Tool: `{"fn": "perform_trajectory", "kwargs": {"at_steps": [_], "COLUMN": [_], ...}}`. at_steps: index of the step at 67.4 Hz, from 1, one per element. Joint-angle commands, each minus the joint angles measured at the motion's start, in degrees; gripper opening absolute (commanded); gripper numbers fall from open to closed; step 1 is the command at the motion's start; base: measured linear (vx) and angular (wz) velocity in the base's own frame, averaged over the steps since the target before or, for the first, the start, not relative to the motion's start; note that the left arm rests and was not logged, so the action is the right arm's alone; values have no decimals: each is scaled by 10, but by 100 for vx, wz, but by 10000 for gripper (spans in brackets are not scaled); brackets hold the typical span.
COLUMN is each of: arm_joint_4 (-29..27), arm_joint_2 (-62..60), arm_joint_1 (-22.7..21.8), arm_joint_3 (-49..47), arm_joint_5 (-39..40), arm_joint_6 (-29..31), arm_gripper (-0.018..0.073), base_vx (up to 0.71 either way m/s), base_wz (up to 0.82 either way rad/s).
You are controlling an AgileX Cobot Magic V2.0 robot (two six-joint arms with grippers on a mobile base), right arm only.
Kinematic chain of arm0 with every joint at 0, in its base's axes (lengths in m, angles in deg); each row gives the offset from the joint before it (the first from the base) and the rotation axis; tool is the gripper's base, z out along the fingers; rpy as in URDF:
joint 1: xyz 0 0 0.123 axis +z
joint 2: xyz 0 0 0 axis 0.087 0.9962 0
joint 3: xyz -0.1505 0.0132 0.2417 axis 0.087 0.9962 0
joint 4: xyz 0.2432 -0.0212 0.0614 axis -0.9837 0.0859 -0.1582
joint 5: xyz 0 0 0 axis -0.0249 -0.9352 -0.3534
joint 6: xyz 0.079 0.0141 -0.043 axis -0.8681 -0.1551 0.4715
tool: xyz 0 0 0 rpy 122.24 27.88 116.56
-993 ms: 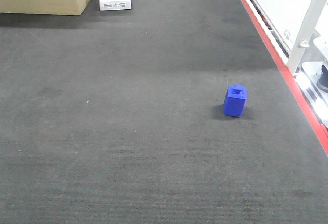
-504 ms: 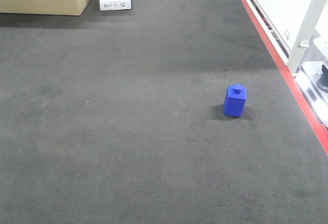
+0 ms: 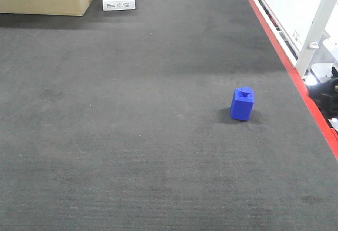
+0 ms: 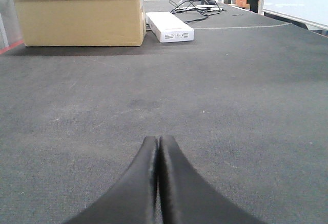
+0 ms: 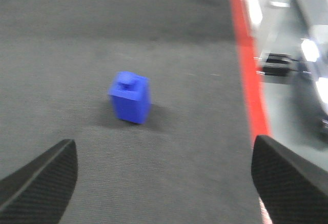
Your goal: Pour parts from conveyor to right shelf
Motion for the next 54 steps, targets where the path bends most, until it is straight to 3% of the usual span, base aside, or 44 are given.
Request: {"fn": "perform_trajectory", "kwargs": {"at_steps": [1,8,25,33,39,44,54], "arm_joint_4": [-93,-132,-132,-99,-30,41,105], "arm_joint_2": [13,47,162,215,255,285,355], "arm_joint_1": [1,1,3,40,89,121,125], "arm_joint_3": [-38,-77,-226,-304,-359,-401,-486], "arm_joint_5": [23,-6,-91,-112,-112,-118,-195], "arm_joint_6": [77,102,78,56,-4,-90,-242], "arm_gripper": [642,632,608,594,586,584,584], "base_vx": [0,0,0,0,0,0,0], "base_wz": [0,0,0,0,0,0,0]}}
